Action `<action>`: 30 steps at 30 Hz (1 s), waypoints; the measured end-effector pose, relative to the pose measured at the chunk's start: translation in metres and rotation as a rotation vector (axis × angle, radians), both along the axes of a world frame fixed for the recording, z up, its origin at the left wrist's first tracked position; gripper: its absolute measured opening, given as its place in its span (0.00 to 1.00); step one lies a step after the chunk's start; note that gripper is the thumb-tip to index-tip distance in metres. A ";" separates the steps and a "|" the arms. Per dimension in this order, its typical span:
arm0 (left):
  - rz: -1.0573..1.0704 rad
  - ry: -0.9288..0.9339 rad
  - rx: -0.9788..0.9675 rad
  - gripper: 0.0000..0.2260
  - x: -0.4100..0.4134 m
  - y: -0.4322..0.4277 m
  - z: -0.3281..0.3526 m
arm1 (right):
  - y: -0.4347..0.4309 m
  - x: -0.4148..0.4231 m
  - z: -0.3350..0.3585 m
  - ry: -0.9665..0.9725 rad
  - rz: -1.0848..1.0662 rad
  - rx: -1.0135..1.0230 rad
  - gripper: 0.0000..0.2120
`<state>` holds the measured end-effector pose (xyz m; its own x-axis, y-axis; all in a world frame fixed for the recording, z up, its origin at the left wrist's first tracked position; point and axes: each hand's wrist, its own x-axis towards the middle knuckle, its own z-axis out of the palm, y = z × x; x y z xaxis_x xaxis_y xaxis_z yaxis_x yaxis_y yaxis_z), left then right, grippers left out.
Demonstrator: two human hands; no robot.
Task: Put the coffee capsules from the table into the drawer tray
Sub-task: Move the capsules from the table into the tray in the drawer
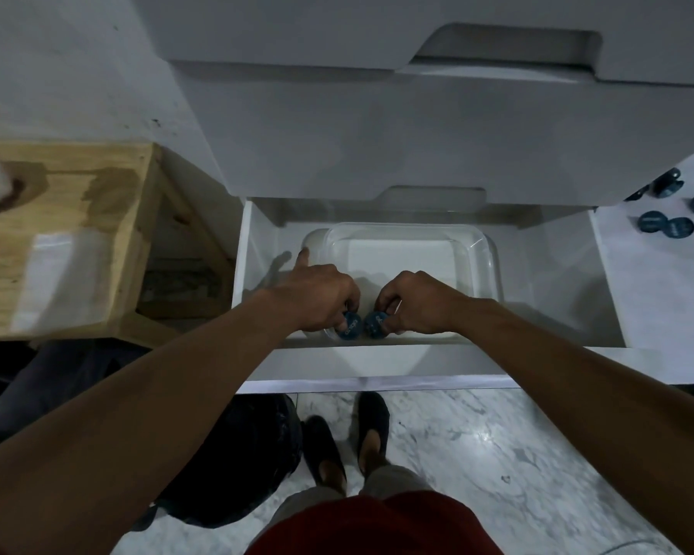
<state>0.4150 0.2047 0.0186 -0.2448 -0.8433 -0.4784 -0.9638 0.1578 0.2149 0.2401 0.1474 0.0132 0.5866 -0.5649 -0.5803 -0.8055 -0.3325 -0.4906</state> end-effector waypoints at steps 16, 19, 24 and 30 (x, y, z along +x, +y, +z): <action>-0.028 -0.017 -0.019 0.08 0.003 0.003 0.001 | 0.005 0.008 0.003 0.001 0.036 0.002 0.11; -0.027 -0.016 -0.019 0.09 0.004 0.004 0.000 | 0.006 0.009 0.004 -0.004 0.046 -0.004 0.11; -0.021 -0.023 -0.018 0.11 0.002 0.005 0.003 | 0.006 0.009 0.003 -0.003 0.049 -0.012 0.11; -0.027 -0.033 -0.033 0.13 0.002 0.007 0.007 | 0.004 0.008 -0.001 0.007 0.061 -0.019 0.14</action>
<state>0.4167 0.2114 0.0259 -0.2519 -0.8521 -0.4587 -0.9657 0.1903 0.1769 0.2480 0.1515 0.0120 0.6164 -0.5390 -0.5740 -0.7867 -0.3901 -0.4784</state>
